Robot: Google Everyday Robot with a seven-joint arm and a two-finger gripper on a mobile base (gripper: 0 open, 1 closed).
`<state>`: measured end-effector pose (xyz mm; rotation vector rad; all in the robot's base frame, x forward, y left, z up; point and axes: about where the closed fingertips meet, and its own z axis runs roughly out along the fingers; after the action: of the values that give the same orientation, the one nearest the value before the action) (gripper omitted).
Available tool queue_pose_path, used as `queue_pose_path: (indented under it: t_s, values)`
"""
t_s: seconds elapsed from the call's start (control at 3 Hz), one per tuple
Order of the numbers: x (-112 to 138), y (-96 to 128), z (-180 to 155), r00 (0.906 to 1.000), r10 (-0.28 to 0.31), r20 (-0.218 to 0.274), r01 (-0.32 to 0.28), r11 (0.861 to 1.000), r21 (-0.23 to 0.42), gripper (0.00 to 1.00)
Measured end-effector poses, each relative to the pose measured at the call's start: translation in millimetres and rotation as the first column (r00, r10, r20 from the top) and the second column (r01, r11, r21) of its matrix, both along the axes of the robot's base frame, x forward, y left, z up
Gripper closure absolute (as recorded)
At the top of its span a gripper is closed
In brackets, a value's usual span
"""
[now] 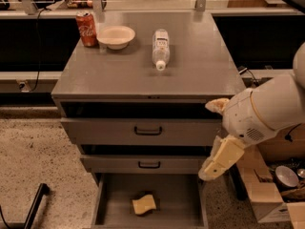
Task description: Pick sponge from bottom drawer and place on counter
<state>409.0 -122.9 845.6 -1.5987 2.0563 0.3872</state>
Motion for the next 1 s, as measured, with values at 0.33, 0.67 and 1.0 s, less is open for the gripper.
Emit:
queue_pose_path:
  t_s: [0.33, 0.67, 1.0]
  values:
    - [-10.9, 26.1, -48.2, 0.9975, 0.071, 0.010, -0.071, 0.991, 0.111, 0.00]
    - [-29.3, 46.7, -125.4, 0.9897, 0.136, 0.046, -0.140, 0.981, 0.132, 0.00]
    - [-21.3, 43.4, -166.9, 0.9900, 0.124, 0.067, -0.134, 0.972, 0.191, 0.00]
